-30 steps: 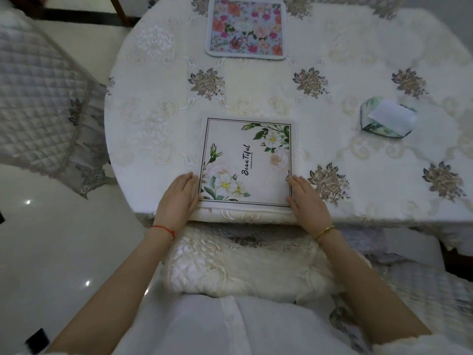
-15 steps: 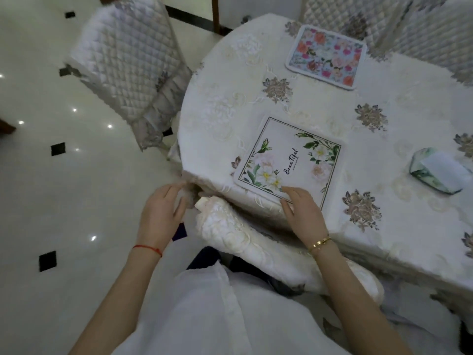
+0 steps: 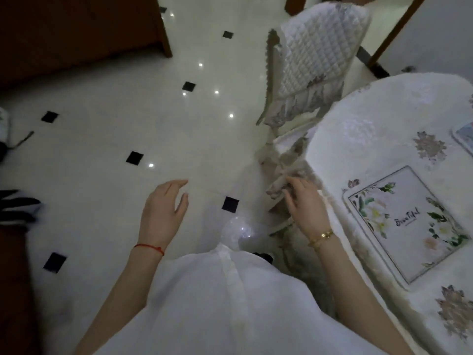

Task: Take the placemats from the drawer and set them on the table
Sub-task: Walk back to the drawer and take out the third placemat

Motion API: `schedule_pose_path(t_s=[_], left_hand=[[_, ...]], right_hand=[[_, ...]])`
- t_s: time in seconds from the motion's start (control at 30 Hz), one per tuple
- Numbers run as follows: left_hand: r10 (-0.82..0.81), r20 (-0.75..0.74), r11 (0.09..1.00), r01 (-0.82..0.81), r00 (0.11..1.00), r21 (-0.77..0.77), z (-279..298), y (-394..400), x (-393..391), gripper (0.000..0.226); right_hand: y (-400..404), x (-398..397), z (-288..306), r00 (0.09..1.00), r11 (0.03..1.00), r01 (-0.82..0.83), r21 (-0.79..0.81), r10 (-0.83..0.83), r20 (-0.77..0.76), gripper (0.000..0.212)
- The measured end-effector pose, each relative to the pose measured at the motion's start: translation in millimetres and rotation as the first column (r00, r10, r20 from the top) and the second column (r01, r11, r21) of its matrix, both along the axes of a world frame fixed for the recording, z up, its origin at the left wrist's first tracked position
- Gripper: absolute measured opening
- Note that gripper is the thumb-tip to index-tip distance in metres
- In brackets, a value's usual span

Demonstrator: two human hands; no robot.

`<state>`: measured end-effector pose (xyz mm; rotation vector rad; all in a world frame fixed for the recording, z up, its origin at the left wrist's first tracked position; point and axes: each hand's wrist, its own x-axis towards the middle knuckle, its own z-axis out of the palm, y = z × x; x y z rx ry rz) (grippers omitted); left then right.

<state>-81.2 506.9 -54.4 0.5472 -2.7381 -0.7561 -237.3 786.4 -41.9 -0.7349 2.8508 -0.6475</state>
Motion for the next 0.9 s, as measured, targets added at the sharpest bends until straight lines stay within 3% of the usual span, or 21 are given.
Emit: schedule_pose_path(t_s=[0.17, 0.33, 0.6, 0.9], left_hand=[[0.280, 0.011, 0.960, -0.280, 0.960, -0.022, 3, -83, 104, 0.030], [0.530, 0.069, 0.848, -0.528, 0.845, -0.047, 5, -134, 205, 0.031], [0.821, 0.078, 0.570, -0.820, 0.566, -0.057, -2, -139, 318, 0.030], [0.978, 0.038, 0.204, -0.979, 0.203, -0.017, -20, -162, 373, 0.028]], right_hand=[[-124, 29, 0, 0.965, 0.965, -0.261, -0.027, 0.260, -0.034, 0.034], [-242, 72, -7, 0.866, 0.865, -0.500, -0.042, 0.499, -0.032, 0.034], [-380, 149, -15, 0.569, 0.569, -0.822, -0.038, 0.823, 0.010, 0.033], [-530, 218, -27, 0.219, 0.221, -0.975, -0.036, 0.975, 0.038, 0.033]])
